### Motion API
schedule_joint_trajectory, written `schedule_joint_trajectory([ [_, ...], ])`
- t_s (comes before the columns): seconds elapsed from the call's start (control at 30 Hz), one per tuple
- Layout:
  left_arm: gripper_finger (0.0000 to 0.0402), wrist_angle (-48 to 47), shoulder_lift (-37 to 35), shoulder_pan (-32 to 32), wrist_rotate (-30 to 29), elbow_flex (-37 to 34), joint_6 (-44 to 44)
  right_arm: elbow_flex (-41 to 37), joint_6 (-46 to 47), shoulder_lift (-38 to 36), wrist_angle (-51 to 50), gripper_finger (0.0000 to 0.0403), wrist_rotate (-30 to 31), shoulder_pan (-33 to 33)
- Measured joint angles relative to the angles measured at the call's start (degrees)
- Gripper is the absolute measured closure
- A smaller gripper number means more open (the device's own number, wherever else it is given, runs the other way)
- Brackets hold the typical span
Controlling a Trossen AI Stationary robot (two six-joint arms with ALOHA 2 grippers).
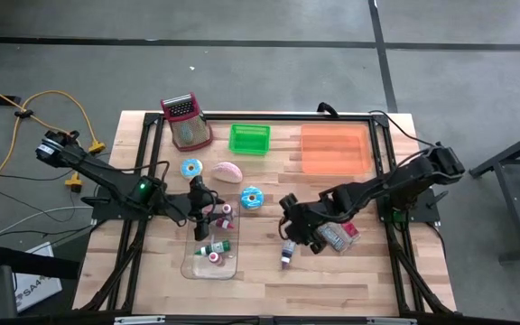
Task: Pick & Place Food Item
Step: Put the violet food coloring bottle into the transparent bin
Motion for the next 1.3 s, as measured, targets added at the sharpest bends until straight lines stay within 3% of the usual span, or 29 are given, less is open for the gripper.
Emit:
schedule_joint_trajectory([
  [0.3,0.0217,0.1,0.0,-0.1,0.0,0.0,0.0,0.0,-3.4,0.2,3.1,0.0178,-0.5,2.7],
  [0.47,0.0217,0.1,0.0,-0.1,0.0,0.0,0.0,-0.1,-3.4,4.0,2.3,0.0178,-3.5,2.7],
  [0.8,0.0217,0.3,0.0,-0.1,0.1,0.0,0.0,0.0,-9.5,12.5,2.6,0.0178,-3.2,3.1],
  [1.3,0.0217,0.2,0.0,-0.1,0.1,0.0,0.0,0.0,-12.5,17.8,2.3,0.0179,-2.7,3.0],
])
